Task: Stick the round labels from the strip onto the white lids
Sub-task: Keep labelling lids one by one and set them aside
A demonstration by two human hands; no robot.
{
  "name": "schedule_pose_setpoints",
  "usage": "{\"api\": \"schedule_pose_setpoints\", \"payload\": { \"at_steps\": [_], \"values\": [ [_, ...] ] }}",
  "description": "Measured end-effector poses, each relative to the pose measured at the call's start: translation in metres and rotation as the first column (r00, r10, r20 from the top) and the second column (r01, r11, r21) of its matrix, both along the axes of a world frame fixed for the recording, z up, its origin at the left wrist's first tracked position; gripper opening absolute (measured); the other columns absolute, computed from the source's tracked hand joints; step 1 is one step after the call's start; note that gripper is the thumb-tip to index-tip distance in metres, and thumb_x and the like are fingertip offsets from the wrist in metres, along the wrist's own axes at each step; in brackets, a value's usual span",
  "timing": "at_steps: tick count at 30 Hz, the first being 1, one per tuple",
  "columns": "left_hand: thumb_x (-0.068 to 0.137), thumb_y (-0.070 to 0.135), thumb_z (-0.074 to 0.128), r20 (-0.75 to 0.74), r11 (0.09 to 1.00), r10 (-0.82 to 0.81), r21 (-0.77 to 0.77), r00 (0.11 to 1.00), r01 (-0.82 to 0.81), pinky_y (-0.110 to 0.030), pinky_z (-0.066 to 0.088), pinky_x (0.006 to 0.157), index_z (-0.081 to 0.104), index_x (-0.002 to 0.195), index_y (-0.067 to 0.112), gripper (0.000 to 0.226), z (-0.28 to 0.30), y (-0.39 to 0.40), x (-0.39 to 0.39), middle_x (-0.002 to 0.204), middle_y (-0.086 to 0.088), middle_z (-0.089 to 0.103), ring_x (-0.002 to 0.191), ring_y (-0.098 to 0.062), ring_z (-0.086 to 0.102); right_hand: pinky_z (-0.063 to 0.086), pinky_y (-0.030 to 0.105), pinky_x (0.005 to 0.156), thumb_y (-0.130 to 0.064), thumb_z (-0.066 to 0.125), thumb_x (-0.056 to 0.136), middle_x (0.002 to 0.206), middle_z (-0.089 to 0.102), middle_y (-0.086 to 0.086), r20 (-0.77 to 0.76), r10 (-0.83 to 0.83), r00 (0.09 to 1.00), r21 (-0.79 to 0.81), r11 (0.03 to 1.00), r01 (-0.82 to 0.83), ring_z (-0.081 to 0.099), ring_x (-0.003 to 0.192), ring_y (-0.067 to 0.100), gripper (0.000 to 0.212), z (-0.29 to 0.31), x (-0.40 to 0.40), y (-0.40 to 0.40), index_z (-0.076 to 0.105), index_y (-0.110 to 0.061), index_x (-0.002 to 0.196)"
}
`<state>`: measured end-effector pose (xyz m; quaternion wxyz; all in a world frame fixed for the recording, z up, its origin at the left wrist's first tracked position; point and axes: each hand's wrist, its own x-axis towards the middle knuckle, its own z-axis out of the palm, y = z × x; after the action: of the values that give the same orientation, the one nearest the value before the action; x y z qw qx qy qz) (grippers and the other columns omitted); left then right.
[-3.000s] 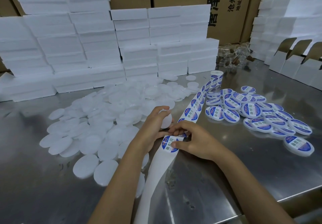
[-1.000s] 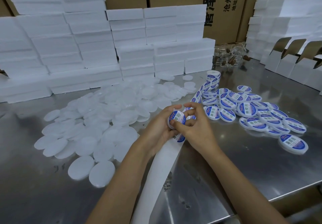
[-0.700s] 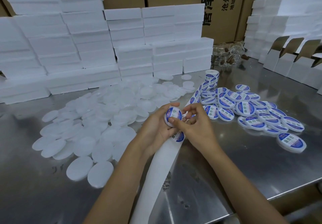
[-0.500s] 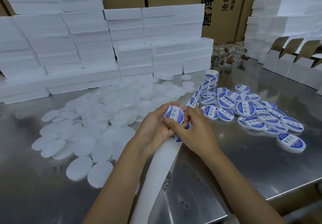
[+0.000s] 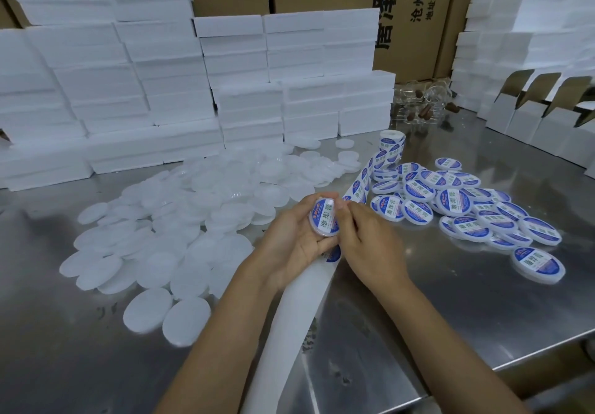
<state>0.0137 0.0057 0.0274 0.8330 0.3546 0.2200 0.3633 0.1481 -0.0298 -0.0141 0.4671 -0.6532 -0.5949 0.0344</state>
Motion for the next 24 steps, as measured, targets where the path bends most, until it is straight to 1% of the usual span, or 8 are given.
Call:
{"api": "schedule_pose_setpoints", "payload": {
  "at_steps": [3,7,12,15,17,18,21,24],
  "values": [
    [0.108,0.044,0.033,-0.051,0.999,0.007,0.039,0.999,-0.005,-0.039,0.056,0.097,0.065,0.116,0.006,0.051,-0.0006,-0.0027,0.0031,0.116,-0.017,0.072,0.105,-0.024,0.071,0.032,0.028,0.056,-0.082,0.029,0.087,0.072,0.048,-0.013,0.139,-0.078,0.987,-0.043,0.995,0.085,0.047,0.069,0.007,0.052,0.0022,-0.0046,-0.0033,0.035,-0.034,0.068],
    [0.106,0.053,0.031,-0.024,0.998,-0.039,0.042,0.999,0.039,-0.037,0.059,0.093,0.065,0.116,0.005,0.060,0.0018,-0.0060,0.0040,0.119,-0.018,0.071,0.110,-0.026,0.070,0.028,0.027,0.052,-0.077,0.033,0.090,0.062,0.044,-0.009,0.110,-0.133,0.985,0.011,0.991,0.133,0.045,0.060,0.009,0.055,0.0039,-0.0036,-0.0040,0.030,-0.029,0.063],
    [0.107,0.043,0.036,-0.057,0.997,-0.029,0.076,0.998,0.034,-0.034,0.060,0.086,0.063,0.118,0.004,0.048,0.0013,-0.0056,0.0055,0.120,-0.017,0.072,0.111,-0.024,0.070,0.030,0.028,0.053,-0.063,0.032,0.098,0.059,0.048,-0.007,0.030,-0.139,0.990,0.034,0.990,0.138,0.049,0.059,0.007,0.053,0.0041,-0.0024,-0.0029,0.039,-0.025,0.061],
    [0.102,0.029,0.046,-0.126,0.988,-0.032,0.145,0.992,0.051,-0.039,0.053,0.096,0.063,0.121,0.005,0.034,-0.0008,-0.0045,0.0062,0.123,-0.014,0.070,0.112,-0.025,0.067,0.034,0.031,0.056,-0.054,0.032,0.101,0.060,0.051,-0.006,-0.006,-0.146,0.989,0.016,0.989,0.146,0.050,0.059,0.012,0.051,0.0034,-0.0024,-0.0005,0.042,-0.024,0.061],
    [0.103,0.017,0.043,-0.221,0.976,0.018,0.215,0.975,0.031,-0.049,0.048,0.103,0.063,0.120,0.009,0.027,-0.0038,-0.0027,0.0066,0.117,-0.015,0.069,0.106,-0.027,0.065,0.034,0.031,0.058,-0.048,0.033,0.104,0.057,0.050,-0.005,-0.021,-0.150,0.988,-0.002,0.989,0.150,0.050,0.057,0.014,0.051,0.0026,-0.0021,0.0014,0.041,-0.024,0.059],
    [0.104,0.014,0.040,-0.266,0.968,0.058,0.250,0.962,0.010,-0.049,0.049,0.102,0.062,0.120,0.010,0.028,-0.0047,-0.0020,0.0066,0.116,-0.015,0.070,0.103,-0.026,0.067,0.035,0.032,0.058,-0.046,0.034,0.105,0.056,0.050,-0.005,-0.041,-0.137,0.990,-0.005,0.991,0.137,0.050,0.056,0.014,0.051,0.0028,-0.0023,0.0017,0.040,-0.024,0.058],
    [0.106,0.013,0.043,-0.378,0.925,0.193,0.377,0.906,-0.040,-0.037,0.059,0.083,0.064,0.123,0.012,0.027,-0.0036,-0.0012,0.0045,0.113,-0.014,0.071,0.095,-0.023,0.070,0.042,0.039,0.059,-0.044,0.034,0.105,0.060,0.053,-0.002,-0.158,-0.036,0.987,0.030,0.999,0.041,0.052,0.059,0.017,0.050,0.0046,-0.0039,0.0006,0.048,-0.018,0.065],
    [0.104,0.017,0.055,-0.419,0.863,0.370,0.485,0.829,-0.140,-0.028,0.056,0.070,0.067,0.117,0.011,0.019,-0.0043,0.0002,0.0002,0.106,-0.013,0.074,0.088,-0.022,0.069,0.046,0.042,0.063,-0.050,0.037,0.103,0.065,0.056,-0.003,-0.287,0.076,0.955,0.032,0.997,-0.070,0.052,0.062,0.015,0.046,0.0065,-0.0060,0.0003,0.051,-0.014,0.077]
  ]
}}
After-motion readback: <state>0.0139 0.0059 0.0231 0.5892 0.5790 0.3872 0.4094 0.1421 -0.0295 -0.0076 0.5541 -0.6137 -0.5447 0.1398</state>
